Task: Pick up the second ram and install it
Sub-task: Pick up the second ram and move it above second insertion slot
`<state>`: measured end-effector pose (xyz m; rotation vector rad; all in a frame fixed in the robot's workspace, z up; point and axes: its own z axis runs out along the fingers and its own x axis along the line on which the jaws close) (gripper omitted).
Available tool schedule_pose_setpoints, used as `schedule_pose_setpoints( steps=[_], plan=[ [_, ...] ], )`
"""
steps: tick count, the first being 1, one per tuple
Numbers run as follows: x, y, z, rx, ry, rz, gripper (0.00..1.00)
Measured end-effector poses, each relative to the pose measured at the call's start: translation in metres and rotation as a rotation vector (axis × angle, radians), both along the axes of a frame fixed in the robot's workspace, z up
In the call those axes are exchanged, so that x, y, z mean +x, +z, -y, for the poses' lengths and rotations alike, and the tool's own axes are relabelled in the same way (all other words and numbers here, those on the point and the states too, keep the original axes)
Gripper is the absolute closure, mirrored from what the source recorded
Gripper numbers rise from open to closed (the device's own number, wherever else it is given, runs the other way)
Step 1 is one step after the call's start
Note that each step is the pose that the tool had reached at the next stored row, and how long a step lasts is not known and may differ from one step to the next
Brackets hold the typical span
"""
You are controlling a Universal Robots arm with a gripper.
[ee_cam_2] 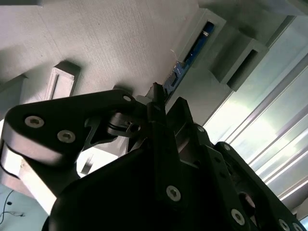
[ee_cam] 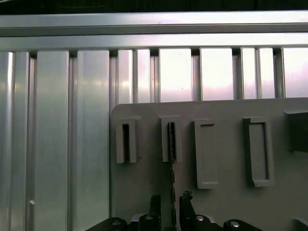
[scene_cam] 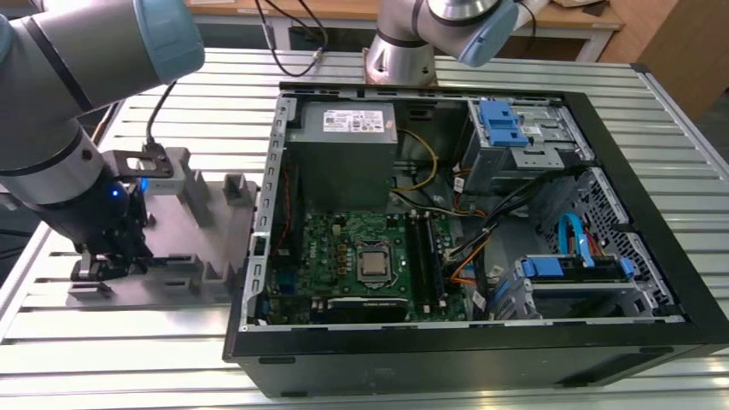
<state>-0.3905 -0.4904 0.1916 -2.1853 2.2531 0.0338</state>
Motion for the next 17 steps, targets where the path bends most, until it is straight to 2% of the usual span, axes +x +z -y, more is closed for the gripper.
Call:
schedule_pose_setpoints(
  steps=[4,5,6,7,9,17],
  plan=[
    [0.0000,0.0000,0.0000,0.0001,0.000,0.0001,0.74],
    [0.0000,-0.0001,0.0000,0.0001,0.000,0.0001,0.81],
    [0.0000,0.0000,0.0000,0.0001,0.000,0.0000,0.81],
    [0.0000,-0.0001,0.0000,0.0001,0.000,0.0001,0.87],
    [0.0000,0.0000,0.0000,0.0000,0.000,0.0000,0.89],
    [0.0000,-0.0001,0.0000,0.0001,0.000,0.0001,0.89]
  ],
)
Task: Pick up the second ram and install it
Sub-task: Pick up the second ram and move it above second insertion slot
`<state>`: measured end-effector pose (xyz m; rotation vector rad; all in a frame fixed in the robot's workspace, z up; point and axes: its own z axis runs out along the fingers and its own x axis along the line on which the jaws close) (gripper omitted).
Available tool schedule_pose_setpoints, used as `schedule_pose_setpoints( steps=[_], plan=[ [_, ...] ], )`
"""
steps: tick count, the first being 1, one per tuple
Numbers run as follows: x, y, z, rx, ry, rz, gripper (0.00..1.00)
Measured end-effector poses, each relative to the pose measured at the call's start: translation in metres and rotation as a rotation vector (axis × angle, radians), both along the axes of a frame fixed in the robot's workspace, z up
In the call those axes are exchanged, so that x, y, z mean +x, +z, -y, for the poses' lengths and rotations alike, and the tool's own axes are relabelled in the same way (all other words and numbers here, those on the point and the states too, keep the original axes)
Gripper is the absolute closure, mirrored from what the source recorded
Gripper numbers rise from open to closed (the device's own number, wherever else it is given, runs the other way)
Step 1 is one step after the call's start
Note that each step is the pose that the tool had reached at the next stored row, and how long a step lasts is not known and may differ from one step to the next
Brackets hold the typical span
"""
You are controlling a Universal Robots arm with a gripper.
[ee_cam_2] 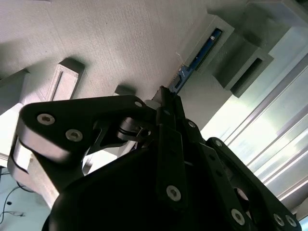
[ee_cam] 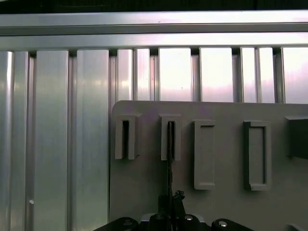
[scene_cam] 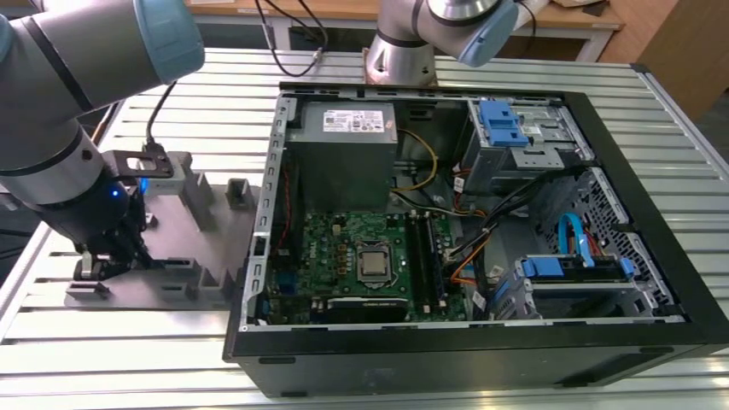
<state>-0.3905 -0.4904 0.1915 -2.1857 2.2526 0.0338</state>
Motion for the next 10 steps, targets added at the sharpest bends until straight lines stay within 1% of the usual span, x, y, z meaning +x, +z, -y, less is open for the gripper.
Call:
schedule_pose_setpoints(
  steps=[7,10],
  plan=[
    [0.0000,0.0001,0.0000,0.0000,0.000,0.0000,0.89],
    [0.0000,0.0032,0.0000,0.0000,0.000,0.0000,0.89]
  ],
)
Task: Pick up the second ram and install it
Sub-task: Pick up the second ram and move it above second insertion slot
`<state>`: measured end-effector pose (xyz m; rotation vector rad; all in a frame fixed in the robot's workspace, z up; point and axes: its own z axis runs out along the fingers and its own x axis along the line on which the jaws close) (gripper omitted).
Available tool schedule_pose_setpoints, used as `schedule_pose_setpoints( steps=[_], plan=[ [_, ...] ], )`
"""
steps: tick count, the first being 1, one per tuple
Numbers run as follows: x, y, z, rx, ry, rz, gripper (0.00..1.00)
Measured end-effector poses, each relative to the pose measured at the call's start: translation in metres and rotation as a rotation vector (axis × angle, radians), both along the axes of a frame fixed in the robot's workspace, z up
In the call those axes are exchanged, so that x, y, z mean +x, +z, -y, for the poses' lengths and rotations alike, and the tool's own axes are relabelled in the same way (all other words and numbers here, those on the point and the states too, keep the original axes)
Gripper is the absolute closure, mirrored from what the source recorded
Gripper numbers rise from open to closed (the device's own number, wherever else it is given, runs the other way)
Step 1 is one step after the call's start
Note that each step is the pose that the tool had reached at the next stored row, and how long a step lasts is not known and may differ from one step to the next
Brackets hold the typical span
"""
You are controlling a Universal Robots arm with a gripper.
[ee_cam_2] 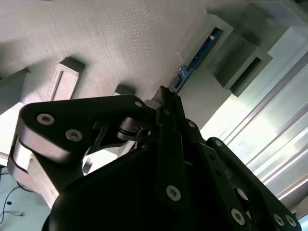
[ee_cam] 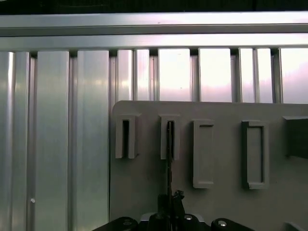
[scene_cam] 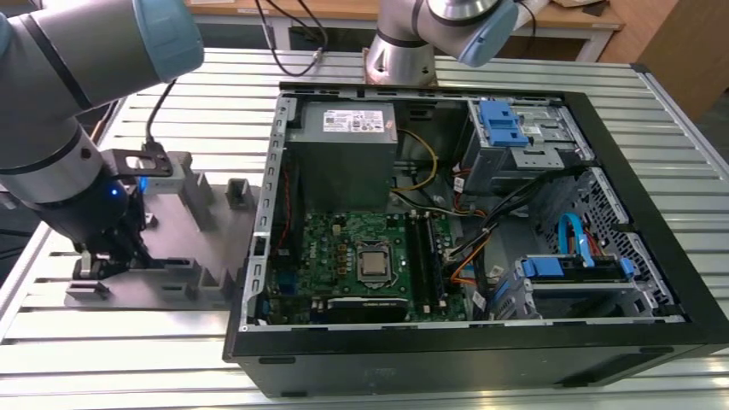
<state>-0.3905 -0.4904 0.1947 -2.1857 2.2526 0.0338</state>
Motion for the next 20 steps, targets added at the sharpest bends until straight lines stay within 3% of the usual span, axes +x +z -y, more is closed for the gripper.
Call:
schedule_pose_setpoints(
  steps=[20],
  plan=[
    [0.000,0.0337,0.0000,0.0000,0.000,0.0000,0.89]
  ],
)
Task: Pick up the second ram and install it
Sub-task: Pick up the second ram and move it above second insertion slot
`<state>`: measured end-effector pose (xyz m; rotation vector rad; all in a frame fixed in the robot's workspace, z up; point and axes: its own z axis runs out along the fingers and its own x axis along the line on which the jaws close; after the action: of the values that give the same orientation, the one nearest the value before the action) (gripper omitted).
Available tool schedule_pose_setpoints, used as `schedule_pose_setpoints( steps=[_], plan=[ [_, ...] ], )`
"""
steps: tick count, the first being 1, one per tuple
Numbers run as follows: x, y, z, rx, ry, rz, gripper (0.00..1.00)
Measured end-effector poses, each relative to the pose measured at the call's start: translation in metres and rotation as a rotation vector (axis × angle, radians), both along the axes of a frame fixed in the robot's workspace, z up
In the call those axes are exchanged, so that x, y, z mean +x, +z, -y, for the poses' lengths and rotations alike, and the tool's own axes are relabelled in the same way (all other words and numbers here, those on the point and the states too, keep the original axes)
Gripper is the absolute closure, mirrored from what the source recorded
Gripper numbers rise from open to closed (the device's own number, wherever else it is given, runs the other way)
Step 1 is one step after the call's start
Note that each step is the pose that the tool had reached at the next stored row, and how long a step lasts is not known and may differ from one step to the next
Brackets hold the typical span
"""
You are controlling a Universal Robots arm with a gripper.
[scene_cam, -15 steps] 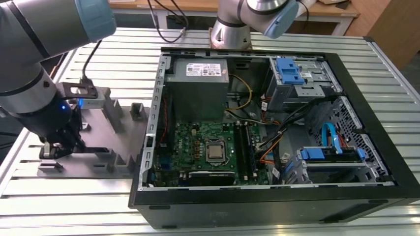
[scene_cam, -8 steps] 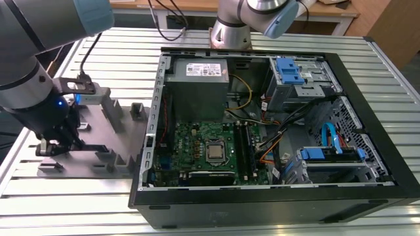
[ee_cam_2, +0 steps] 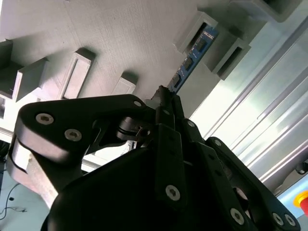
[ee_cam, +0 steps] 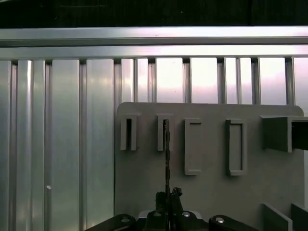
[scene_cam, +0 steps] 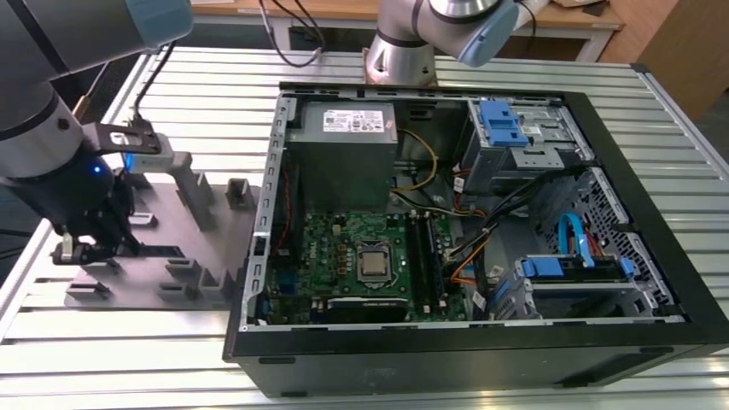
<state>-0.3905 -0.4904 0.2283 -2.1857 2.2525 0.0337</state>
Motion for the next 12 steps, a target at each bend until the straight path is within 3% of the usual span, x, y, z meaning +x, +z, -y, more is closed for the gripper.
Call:
schedule_pose_setpoints(
  steps=[12],
  plan=[
    [0.000,0.0245,0.0000,0.0002,0.000,0.0000,0.89]
  ],
)
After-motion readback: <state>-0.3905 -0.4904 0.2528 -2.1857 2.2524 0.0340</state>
